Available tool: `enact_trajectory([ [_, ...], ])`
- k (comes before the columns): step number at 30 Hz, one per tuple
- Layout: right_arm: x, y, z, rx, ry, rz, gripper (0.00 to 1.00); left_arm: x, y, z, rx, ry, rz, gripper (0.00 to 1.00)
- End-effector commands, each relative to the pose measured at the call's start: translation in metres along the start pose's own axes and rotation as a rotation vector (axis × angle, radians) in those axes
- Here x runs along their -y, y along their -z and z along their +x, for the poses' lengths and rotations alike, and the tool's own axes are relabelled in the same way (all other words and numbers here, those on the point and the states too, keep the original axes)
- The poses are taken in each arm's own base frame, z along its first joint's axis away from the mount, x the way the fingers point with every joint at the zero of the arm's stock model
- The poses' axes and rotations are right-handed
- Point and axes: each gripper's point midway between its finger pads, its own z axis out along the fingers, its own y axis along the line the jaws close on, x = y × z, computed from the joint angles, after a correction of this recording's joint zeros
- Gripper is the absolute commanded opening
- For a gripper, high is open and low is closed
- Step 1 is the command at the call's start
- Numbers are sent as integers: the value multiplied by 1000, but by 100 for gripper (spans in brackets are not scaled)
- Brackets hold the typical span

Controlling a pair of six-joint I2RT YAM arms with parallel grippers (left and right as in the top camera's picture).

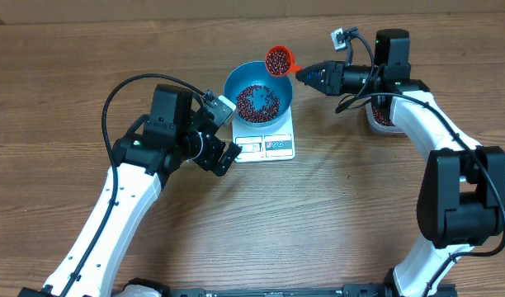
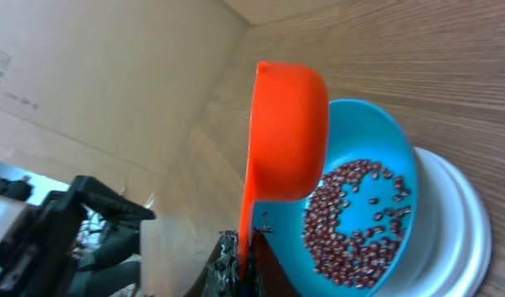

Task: Scoop item into bowl and weigh 150g on scale
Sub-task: 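Tip the red scoop over the teal bowl to pour beans in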

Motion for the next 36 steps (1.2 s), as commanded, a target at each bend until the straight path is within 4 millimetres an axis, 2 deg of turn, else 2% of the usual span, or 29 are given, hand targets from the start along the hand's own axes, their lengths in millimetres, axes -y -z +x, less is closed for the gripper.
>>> enact_trajectory([
  [1, -4, -6, -5, 6, 57, 17, 4, 6, 4, -3, 18, -32, 17, 100],
  [8, -26, -12, -11, 13, 143, 57, 4, 6, 4, -3, 18, -32, 17, 100],
  [15, -29, -9, -6, -5, 168, 125, 4, 6, 4, -3, 18, -32, 17, 100],
  [24, -12, -10, 13, -77, 238, 255, 4, 6, 4, -3, 18, -32, 17, 100],
  [30, -8, -18, 23, -137, 384, 305, 4, 6, 4, -3, 18, -32, 17, 100],
  [36, 5, -27, 34, -228, 569, 433, 4, 6, 4, -3, 18, -32, 17, 100],
])
